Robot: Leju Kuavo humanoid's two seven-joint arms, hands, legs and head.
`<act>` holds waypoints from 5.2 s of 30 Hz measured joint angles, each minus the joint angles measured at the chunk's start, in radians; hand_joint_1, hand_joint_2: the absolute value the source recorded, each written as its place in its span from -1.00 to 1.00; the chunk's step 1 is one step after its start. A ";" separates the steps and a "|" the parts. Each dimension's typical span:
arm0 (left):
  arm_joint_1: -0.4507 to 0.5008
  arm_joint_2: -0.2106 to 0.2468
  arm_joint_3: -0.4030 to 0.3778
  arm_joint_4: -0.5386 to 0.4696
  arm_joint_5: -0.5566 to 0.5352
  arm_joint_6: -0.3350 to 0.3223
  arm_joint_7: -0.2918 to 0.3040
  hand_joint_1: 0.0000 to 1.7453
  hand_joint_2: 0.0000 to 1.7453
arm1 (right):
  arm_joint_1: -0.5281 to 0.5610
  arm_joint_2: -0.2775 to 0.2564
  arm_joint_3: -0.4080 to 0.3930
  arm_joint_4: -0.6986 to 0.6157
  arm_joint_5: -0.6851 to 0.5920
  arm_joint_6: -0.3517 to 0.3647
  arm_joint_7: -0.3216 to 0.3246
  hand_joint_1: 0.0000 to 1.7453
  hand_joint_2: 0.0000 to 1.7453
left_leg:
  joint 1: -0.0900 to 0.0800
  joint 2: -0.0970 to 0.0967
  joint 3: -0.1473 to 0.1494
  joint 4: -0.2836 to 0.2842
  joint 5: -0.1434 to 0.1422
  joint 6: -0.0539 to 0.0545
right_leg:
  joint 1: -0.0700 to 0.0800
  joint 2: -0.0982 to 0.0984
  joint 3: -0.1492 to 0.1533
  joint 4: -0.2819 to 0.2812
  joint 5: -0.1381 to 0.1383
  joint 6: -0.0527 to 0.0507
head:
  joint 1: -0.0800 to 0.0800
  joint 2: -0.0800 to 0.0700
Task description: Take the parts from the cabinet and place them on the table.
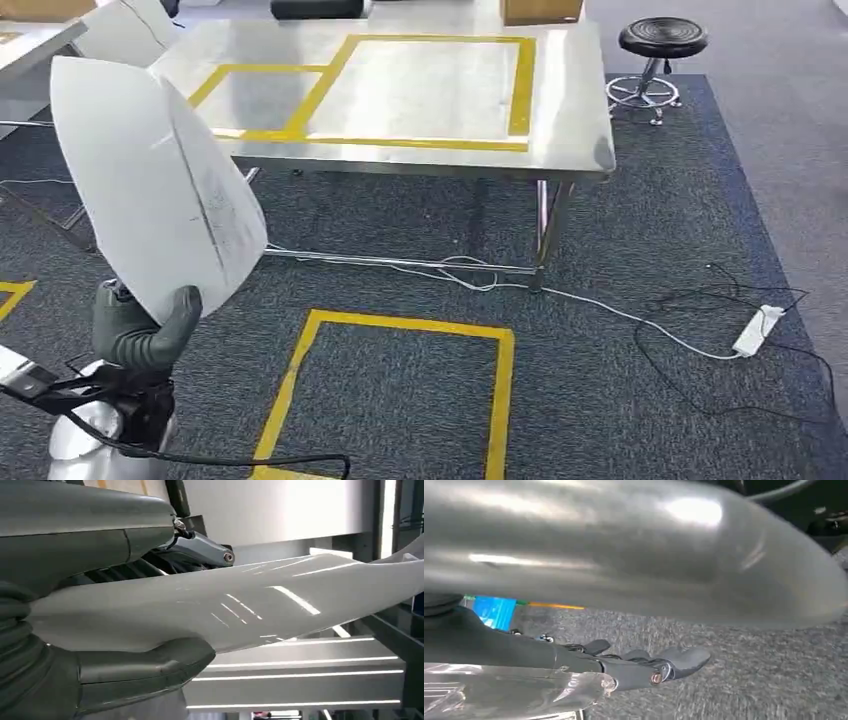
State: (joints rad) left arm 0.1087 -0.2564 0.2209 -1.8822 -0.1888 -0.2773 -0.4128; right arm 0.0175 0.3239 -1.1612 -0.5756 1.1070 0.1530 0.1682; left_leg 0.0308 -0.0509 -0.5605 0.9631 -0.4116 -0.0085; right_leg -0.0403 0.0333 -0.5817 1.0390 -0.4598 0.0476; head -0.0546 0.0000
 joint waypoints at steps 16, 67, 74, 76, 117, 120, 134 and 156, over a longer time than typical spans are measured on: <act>-0.003 0.000 0.002 0.003 -0.021 -0.011 0.005 1.00 1.00 | -0.003 -0.003 0.046 0.000 -0.068 0.004 0.039 -1.00 -1.00 | 0.007 0.000 -0.002 -0.004 -0.004 -0.068 | 0.007 -0.005 0.010 -0.019 0.007 0.004 | 0.002 0.000; 0.017 -0.002 0.034 0.013 0.020 -0.038 -0.014 1.00 1.00 | 0.022 -0.008 0.153 -0.020 -0.054 -0.004 0.035 -1.00 -1.00 | -0.017 0.057 -0.015 0.031 -0.032 -0.026 | 0.027 -0.033 0.017 -0.004 -0.019 -0.010 | 0.002 0.000; 0.014 -0.005 0.035 0.015 0.022 -0.033 -0.019 1.00 1.00 | 0.022 -0.010 0.164 -0.019 -0.085 -0.026 0.058 -1.00 -1.00 | -0.017 0.044 0.021 0.025 -0.058 0.013 | 0.022 -0.037 -0.038 0.133 -0.082 0.020 | 0.013 0.000; 0.014 -0.004 0.035 0.018 0.022 -0.034 -0.019 1.00 1.00 | 0.025 -0.010 0.167 -0.019 -0.093 -0.029 0.056 -1.00 -1.00 | -0.022 0.043 0.034 0.025 -0.071 0.017 | 0.023 -0.036 -0.134 0.276 -0.130 0.020 | 0.014 0.000; -0.023 0.005 0.018 0.051 0.014 -0.029 -0.018 1.00 1.00 | 0.057 -0.011 0.227 -0.023 -0.180 -0.033 0.104 -1.00 -1.00 | -0.037 0.029 0.128 0.052 -0.145 -0.008 | 0.057 -0.023 -0.043 0.008 0.028 -0.046 | 0.018 0.000; -0.024 0.005 0.018 0.051 0.014 -0.026 -0.018 1.00 1.00 | 0.059 -0.010 0.232 -0.024 -0.180 -0.034 0.103 -1.00 -1.00 | -0.034 0.036 0.017 0.227 -0.159 -0.029 | 0.045 -0.025 -0.004 -0.020 0.016 -0.052 | 0.013 0.000; -0.020 0.006 0.016 0.055 0.009 -0.023 -0.012 1.00 1.00 | 0.060 -0.011 0.233 -0.029 -0.187 -0.024 0.101 -1.00 -1.00 | -0.008 0.052 -0.028 0.042 -0.027 0.001 | 0.024 -0.030 0.128 0.014 -0.103 0.016 | 0.010 0.000; -0.024 0.007 0.007 0.058 -0.022 0.001 0.023 1.00 1.00 | 0.068 -0.009 0.233 -0.032 -0.188 -0.018 0.088 -1.00 -1.00 | -0.024 0.041 -0.125 0.211 -0.155 -0.042 | 0.034 -0.014 0.078 -0.047 -0.028 -0.040 | 0.016 0.000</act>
State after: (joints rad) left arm 0.0842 -0.2491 0.2277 -1.8242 -0.2110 -0.2762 -0.3902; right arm 0.0853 0.3151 -0.9277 -0.6081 0.9194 0.1347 0.2567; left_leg 0.0068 -0.0098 -0.6851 1.1745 -0.5670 -0.0501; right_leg -0.0067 0.0191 -0.5036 0.9918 -0.4874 0.0072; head -0.0389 -0.0004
